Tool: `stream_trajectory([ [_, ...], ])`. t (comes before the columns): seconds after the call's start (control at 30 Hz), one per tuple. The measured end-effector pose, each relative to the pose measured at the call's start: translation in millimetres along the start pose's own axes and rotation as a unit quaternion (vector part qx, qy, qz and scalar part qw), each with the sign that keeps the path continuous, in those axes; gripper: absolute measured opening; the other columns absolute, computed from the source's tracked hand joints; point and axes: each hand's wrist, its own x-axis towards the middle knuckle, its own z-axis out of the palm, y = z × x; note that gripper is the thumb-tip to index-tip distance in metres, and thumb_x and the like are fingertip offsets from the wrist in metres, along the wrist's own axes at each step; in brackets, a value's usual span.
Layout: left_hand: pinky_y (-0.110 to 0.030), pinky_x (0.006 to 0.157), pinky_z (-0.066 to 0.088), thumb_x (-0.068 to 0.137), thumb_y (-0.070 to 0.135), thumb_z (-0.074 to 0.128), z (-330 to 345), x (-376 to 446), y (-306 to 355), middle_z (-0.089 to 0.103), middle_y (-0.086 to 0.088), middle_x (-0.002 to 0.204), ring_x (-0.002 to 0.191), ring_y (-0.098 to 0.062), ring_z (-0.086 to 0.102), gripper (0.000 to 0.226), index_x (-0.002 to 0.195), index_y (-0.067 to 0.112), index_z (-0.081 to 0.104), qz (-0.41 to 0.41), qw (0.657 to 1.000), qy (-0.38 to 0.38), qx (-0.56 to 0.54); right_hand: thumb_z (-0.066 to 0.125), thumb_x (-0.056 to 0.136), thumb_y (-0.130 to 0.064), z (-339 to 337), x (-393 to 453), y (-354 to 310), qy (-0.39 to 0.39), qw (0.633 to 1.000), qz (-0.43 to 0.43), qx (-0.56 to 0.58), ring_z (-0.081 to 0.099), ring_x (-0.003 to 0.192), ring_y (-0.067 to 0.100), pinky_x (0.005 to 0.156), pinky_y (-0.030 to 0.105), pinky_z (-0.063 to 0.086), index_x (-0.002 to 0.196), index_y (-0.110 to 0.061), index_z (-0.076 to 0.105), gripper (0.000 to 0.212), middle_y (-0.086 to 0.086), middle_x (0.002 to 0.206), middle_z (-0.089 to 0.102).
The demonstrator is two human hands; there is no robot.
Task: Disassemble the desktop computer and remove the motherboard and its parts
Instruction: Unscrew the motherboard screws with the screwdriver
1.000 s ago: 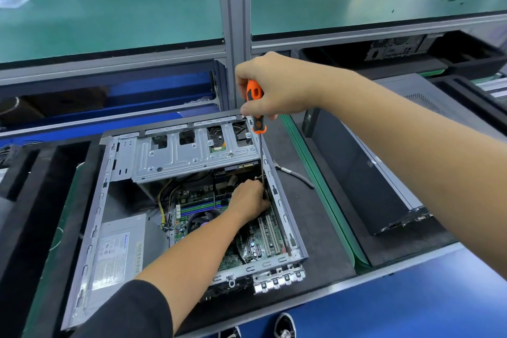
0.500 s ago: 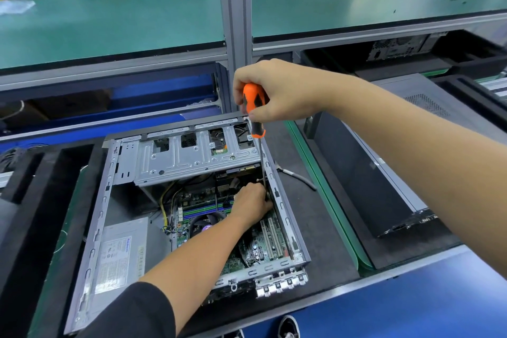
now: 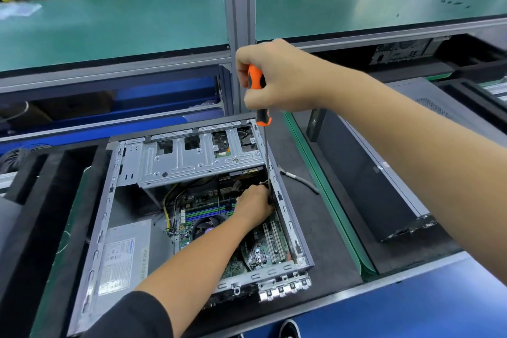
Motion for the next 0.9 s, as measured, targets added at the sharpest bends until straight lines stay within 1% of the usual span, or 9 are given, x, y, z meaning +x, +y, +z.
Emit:
stream_trajectory([
  [0.1, -0.03, 0.05, 0.032, 0.084, 0.013, 0.061, 2.4, 0.0, -1.1, 0.06, -0.014, 0.082, 0.073, -0.035, 0.056, 0.011, 0.082, 0.002, 0.059, 0.021, 1.0, -0.004, 0.018, 0.064, 0.074, -0.02, 1.6, 1.3, -4.0, -0.012, 1.0, -0.005, -0.007, 0.045, 0.057, 0.004, 0.051, 0.02, 0.034, 0.084, -0.017, 0.055, 0.014, -0.012, 0.066, 0.049],
  [0.23, -0.034, 0.058, 0.042, 0.087, 0.012, 0.058, 4.1, -0.2, -2.5, 0.065, -0.017, 0.091, 0.081, -0.036, 0.061, 0.015, 0.097, 0.002, 0.065, 0.046, 0.998, -0.012, 0.045, 0.064, 0.076, -0.02, 6.6, 2.3, -7.5, -0.027, 0.999, -0.019, -0.032, 0.045, 0.059, 0.006, 0.052, 0.023, 0.034, 0.086, -0.015, 0.054, 0.014, -0.012, 0.067, 0.048],
  [0.37, -0.041, 0.067, 0.05, 0.088, 0.004, 0.052, 5.3, 0.4, -6.0, 0.064, -0.018, 0.098, 0.088, -0.036, 0.061, 0.019, 0.101, 0.001, 0.063, 0.08, 0.994, -0.029, 0.074, 0.064, 0.076, -0.022, 6.8, 2.5, -13.6, -0.038, 0.997, -0.038, -0.058, 0.044, 0.055, 0.003, 0.046, 0.014, 0.029, 0.082, -0.019, 0.052, 0.014, -0.013, 0.064, 0.046],
  [0.47, -0.044, 0.074, 0.051, 0.087, -0.005, 0.046, 6.6, 2.2, -2.7, 0.061, -0.022, 0.106, 0.096, -0.039, 0.06, 0.028, 0.112, -0.002, 0.059, 0.085, 0.989, -0.045, 0.112, 0.064, 0.076, -0.025, 5.2, 3.2, -19.5, -0.042, 0.996, -0.051, -0.054, 0.045, 0.052, 0.001, 0.045, 0.011, 0.034, 0.081, -0.02, 0.052, 0.014, -0.013, 0.063, 0.047],
  [0.57, -0.045, 0.082, 0.05, 0.092, -0.004, 0.04, 7.4, 3.2, 0.3, 0.056, -0.022, 0.118, 0.105, -0.04, 0.056, 0.034, 0.124, -0.003, 0.05, 0.089, 0.985, -0.043, 0.143, 0.065, 0.077, -0.025, 2.7, 3.3, -22.5, -0.049, 0.997, -0.049, -0.042, 0.046, 0.052, 0.003, 0.046, 0.013, 0.033, 0.08, -0.019, 0.053, 0.014, -0.013, 0.063, 0.048],
  [0.63, -0.046, 0.082, 0.05, 0.092, -0.003, 0.041, 5.4, 3.0, 0.9, 0.055, -0.021, 0.12, 0.105, -0.038, 0.056, 0.034, 0.126, -0.001, 0.05, 0.119, 0.979, -0.042, 0.162, 0.065, 0.078, -0.022, 3.8, 0.5, -20.1, -0.063, 0.997, -0.036, -0.038, 0.05, 0.051, 0.004, 0.047, 0.017, 0.036, 0.08, -0.018, 0.054, 0.012, -0.012, 0.06, 0.05],
  [0.7, -0.044, 0.078, 0.048, 0.092, -0.004, 0.043, 1.2, 4.0, 2.2, 0.056, -0.021, 0.116, 0.103, -0.039, 0.057, 0.034, 0.125, -0.002, 0.051, 0.124, 0.975, -0.045, 0.18, 0.065, 0.08, -0.02, 5.8, -2.9, -15.9, -0.073, 0.996, -0.023, -0.037, 0.053, 0.05, 0.0, 0.046, 0.018, 0.039, 0.08, -0.017, 0.055, 0.011, -0.01, 0.058, 0.052],
  [0.77, -0.042, 0.074, 0.046, 0.09, -0.004, 0.045, -3.5, 5.4, 4.5, 0.059, -0.019, 0.113, 0.101, -0.039, 0.059, 0.033, 0.122, -0.001, 0.054, 0.125, 0.971, -0.048, 0.2, 0.065, 0.08, -0.019, 7.4, -4.5, -12.0, -0.072, 0.996, -0.013, -0.044, 0.054, 0.049, 0.002, 0.049, 0.021, 0.043, 0.081, -0.017, 0.055, 0.01, -0.01, 0.059, 0.054],
  [0.9, -0.04, 0.07, 0.045, 0.089, -0.001, 0.048, -4.9, 7.0, 2.5, 0.063, -0.018, 0.109, 0.098, -0.038, 0.061, 0.029, 0.116, 0.002, 0.058, 0.132, 0.974, -0.05, 0.177, 0.066, 0.079, -0.019, 8.1, -5.9, -7.7, -0.052, 0.998, -0.014, -0.045, 0.049, 0.053, 0.005, 0.05, 0.021, 0.038, 0.079, -0.017, 0.055, 0.011, -0.011, 0.06, 0.051],
])
